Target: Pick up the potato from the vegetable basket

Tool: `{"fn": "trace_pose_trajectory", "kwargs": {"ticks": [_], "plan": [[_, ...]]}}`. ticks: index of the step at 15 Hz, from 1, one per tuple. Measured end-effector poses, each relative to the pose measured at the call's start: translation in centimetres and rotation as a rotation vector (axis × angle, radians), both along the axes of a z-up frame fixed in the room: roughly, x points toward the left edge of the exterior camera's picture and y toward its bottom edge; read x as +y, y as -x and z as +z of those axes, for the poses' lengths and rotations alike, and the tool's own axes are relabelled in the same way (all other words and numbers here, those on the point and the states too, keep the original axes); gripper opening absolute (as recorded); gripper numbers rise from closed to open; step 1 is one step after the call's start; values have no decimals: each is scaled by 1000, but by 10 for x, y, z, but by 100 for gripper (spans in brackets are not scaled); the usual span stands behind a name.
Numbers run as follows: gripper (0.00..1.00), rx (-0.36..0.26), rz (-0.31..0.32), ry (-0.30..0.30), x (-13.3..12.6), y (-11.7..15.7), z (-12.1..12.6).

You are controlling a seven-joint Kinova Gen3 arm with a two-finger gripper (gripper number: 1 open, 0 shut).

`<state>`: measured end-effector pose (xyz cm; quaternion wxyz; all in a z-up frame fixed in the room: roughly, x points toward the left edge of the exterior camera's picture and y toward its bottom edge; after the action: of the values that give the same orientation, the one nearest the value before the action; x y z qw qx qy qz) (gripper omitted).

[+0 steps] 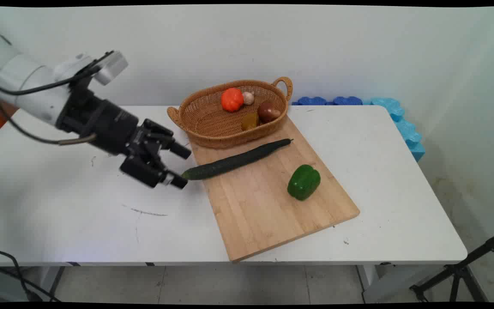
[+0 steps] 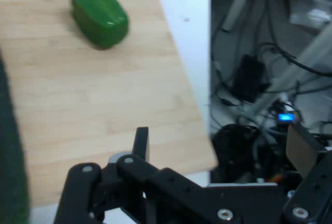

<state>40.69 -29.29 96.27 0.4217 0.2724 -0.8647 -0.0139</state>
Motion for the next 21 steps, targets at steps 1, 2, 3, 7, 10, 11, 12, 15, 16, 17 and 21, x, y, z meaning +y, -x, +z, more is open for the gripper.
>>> {"fn": "trace_pose_trajectory", "kwargs": {"ticks": [1,2,3,7,10,11,12,15,16,17,21], "plan": [[100,-9,26,-1,-8,1,-1],[100,-22,57,-4,-18,3,-2],[100,-35,88,-10,-28,5,-3],[100,-80,192,-37,-63,15,-8],[100,-118,280,-64,-96,29,-15],[100,-127,302,-72,-104,32,-17],[100,-134,317,-76,-110,35,-18],[100,-168,393,-105,-139,49,-25],[100,-179,418,-114,-149,54,-27],[100,-189,438,-122,-157,58,-28],[100,-224,529,-159,-192,78,-37]]}}
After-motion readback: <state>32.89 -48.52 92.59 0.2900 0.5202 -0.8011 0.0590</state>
